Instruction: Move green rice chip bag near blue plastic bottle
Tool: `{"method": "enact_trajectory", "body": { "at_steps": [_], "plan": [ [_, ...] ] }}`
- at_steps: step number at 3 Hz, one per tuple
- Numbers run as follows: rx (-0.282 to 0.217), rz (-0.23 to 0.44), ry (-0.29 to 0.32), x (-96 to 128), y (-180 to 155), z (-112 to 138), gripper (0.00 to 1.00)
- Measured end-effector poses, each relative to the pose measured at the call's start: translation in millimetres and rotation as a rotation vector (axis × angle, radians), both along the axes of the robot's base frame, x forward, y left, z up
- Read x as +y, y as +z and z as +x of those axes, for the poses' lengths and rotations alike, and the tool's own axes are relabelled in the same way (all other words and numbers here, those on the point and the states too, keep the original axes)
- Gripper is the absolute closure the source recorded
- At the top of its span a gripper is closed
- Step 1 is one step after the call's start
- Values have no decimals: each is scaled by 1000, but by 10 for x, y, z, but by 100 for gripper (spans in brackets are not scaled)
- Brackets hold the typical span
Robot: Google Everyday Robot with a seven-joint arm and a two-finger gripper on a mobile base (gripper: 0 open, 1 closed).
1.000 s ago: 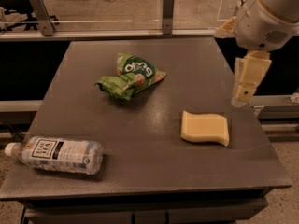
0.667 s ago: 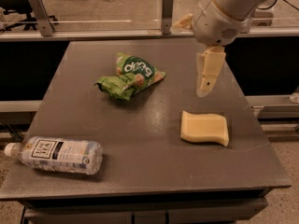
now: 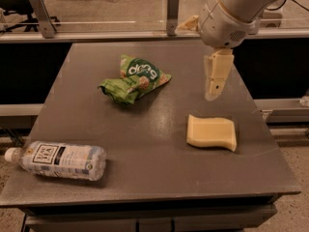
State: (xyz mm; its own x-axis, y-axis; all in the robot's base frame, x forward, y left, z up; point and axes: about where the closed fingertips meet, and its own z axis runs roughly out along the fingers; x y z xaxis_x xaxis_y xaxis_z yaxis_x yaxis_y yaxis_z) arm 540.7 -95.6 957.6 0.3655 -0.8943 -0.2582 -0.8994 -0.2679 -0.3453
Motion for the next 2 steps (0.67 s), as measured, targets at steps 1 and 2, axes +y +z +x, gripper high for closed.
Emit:
{"method": "enact_trajectory", "body": {
  "at_steps": [1,2],
  "plan": [
    [-13,14,13,42,16,29,0],
    [-62,4,89,328,18,300,0]
  ]
}}
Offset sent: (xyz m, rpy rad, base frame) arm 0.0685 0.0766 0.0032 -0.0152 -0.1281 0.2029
